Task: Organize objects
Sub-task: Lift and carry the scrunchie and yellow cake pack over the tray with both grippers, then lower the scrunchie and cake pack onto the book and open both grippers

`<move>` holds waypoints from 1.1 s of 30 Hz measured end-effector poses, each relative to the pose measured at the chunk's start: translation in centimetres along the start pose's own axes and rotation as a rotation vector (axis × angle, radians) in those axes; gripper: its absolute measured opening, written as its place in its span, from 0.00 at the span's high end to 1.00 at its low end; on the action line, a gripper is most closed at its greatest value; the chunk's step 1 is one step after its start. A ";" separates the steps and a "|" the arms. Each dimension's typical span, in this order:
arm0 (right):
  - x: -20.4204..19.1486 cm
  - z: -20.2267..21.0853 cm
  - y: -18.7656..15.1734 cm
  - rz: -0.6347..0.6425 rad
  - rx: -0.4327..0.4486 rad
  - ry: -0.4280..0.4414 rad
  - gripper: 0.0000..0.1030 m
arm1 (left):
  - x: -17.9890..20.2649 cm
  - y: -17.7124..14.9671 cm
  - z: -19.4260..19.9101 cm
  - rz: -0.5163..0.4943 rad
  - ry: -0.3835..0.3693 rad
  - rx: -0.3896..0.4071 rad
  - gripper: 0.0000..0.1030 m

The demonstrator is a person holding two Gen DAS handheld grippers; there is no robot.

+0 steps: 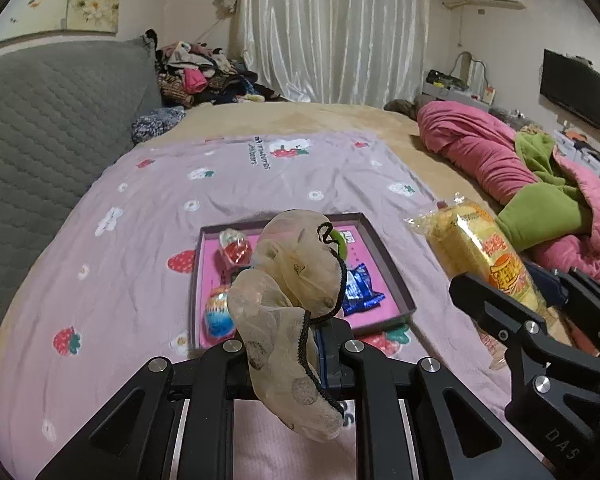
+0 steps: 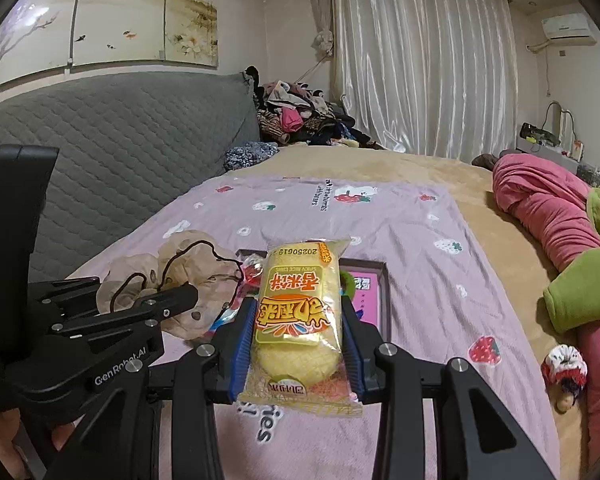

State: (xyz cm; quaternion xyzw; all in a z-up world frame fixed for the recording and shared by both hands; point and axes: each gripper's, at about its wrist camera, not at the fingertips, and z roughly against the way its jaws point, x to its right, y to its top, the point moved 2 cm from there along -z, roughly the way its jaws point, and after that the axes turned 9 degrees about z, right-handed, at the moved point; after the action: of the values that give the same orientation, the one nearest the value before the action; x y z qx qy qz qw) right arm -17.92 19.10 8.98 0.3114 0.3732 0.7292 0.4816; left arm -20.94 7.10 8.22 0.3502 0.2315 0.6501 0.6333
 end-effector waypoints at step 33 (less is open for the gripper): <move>7.0 -18.8 -1.5 -0.065 -0.022 0.024 0.61 | -1.2 2.9 -21.7 0.124 -0.087 -0.082 0.82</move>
State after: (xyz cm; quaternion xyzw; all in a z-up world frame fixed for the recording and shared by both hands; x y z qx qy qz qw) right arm -34.88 21.44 -1.52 0.2849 0.3809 0.7210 0.5038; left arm -39.19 8.78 -3.86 0.3657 0.1549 0.6811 0.6151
